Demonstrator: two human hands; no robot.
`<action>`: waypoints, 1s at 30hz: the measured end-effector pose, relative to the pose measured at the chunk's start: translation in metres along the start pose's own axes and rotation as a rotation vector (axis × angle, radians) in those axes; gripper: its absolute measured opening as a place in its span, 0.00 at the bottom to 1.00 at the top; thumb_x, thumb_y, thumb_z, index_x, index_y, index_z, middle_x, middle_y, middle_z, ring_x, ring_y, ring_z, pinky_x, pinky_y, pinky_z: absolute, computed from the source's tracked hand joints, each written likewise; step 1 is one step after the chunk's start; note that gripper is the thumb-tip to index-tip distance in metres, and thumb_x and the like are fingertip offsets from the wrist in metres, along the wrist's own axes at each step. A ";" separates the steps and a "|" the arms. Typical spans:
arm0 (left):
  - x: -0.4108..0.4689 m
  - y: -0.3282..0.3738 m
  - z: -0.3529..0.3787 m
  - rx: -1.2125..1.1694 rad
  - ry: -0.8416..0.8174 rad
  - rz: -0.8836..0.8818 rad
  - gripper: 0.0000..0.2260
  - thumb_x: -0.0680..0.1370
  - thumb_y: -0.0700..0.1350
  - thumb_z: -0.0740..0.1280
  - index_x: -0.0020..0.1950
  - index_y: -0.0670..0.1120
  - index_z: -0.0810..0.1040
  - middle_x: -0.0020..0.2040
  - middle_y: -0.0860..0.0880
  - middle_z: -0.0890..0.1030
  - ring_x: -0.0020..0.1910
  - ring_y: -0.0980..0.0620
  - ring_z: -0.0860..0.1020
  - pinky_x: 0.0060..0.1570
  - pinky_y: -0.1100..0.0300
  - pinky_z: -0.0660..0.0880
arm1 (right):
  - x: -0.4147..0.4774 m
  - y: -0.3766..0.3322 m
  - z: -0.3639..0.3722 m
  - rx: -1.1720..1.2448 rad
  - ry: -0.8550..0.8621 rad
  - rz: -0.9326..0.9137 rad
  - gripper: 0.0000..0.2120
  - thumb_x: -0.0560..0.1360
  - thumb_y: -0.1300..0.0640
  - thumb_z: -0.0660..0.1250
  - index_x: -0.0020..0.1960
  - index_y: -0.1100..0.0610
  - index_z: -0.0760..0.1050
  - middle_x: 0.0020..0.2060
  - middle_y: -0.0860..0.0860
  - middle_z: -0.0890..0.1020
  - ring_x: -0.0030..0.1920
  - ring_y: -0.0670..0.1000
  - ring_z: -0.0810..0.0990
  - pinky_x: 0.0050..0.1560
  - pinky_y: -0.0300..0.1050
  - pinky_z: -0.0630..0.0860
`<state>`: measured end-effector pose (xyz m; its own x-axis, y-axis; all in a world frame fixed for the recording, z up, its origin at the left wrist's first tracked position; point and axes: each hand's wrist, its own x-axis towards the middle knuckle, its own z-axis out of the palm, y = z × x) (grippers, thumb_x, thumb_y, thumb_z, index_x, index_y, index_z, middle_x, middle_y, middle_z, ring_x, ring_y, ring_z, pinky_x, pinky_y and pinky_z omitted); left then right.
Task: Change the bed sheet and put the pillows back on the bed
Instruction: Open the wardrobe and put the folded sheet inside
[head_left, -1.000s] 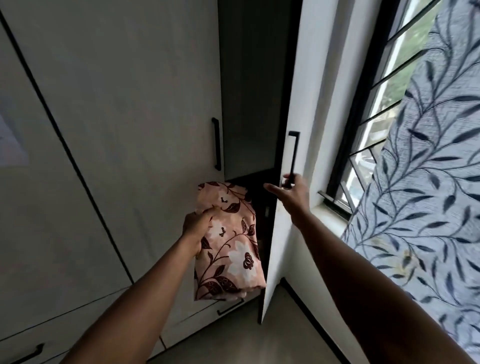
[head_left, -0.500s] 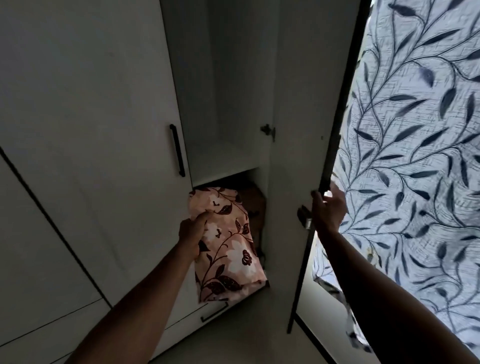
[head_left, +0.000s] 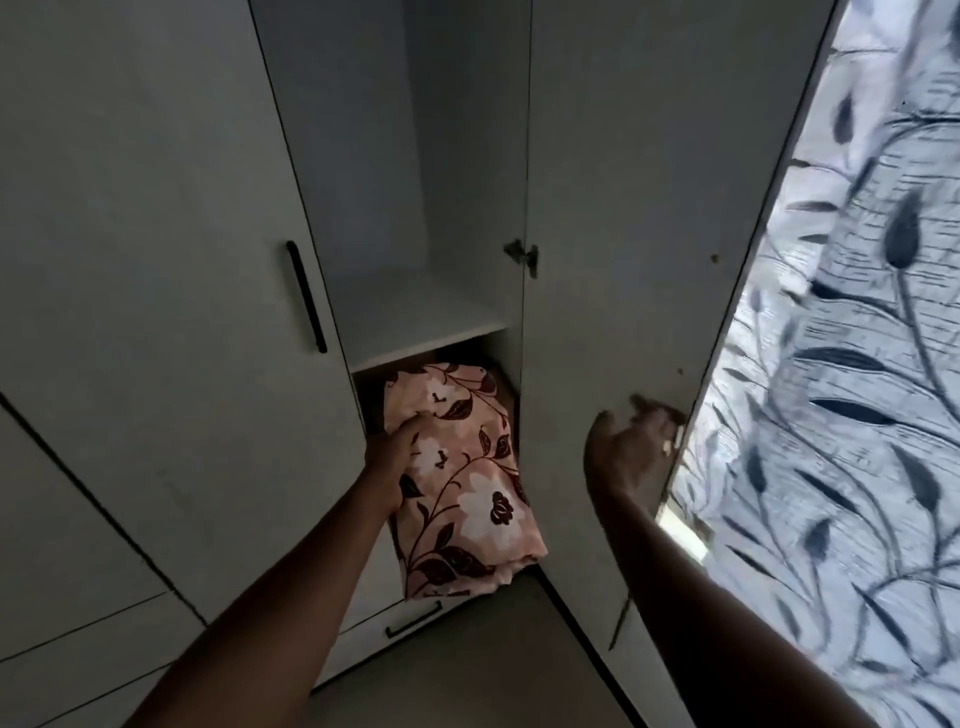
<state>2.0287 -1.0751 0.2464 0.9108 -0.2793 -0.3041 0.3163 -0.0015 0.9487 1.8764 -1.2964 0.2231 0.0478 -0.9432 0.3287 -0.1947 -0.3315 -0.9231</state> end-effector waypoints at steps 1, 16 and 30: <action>0.002 0.001 0.004 -0.011 -0.019 -0.005 0.15 0.72 0.50 0.77 0.54 0.45 0.81 0.47 0.44 0.83 0.46 0.44 0.82 0.46 0.49 0.82 | -0.008 0.001 0.010 0.049 -0.168 0.020 0.13 0.73 0.53 0.71 0.56 0.53 0.78 0.51 0.54 0.82 0.52 0.57 0.80 0.57 0.54 0.77; 0.140 0.086 0.018 -0.237 -0.182 0.045 0.27 0.65 0.51 0.80 0.60 0.41 0.83 0.53 0.39 0.86 0.53 0.39 0.84 0.60 0.39 0.78 | 0.018 -0.053 0.151 0.535 -1.258 0.369 0.24 0.76 0.69 0.69 0.71 0.58 0.73 0.61 0.60 0.83 0.60 0.62 0.83 0.57 0.57 0.81; 0.350 0.115 0.082 0.605 -0.027 0.279 0.36 0.78 0.56 0.69 0.82 0.56 0.55 0.80 0.48 0.61 0.75 0.45 0.66 0.74 0.56 0.64 | 0.155 -0.091 0.428 0.058 -1.041 -0.019 0.32 0.73 0.55 0.76 0.74 0.59 0.70 0.67 0.59 0.78 0.63 0.60 0.79 0.65 0.52 0.76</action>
<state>2.3625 -1.2514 0.2564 0.9272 -0.3718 -0.0451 -0.1426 -0.4619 0.8754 2.3209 -1.4210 0.2732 0.8771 -0.4790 0.0343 -0.1386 -0.3209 -0.9369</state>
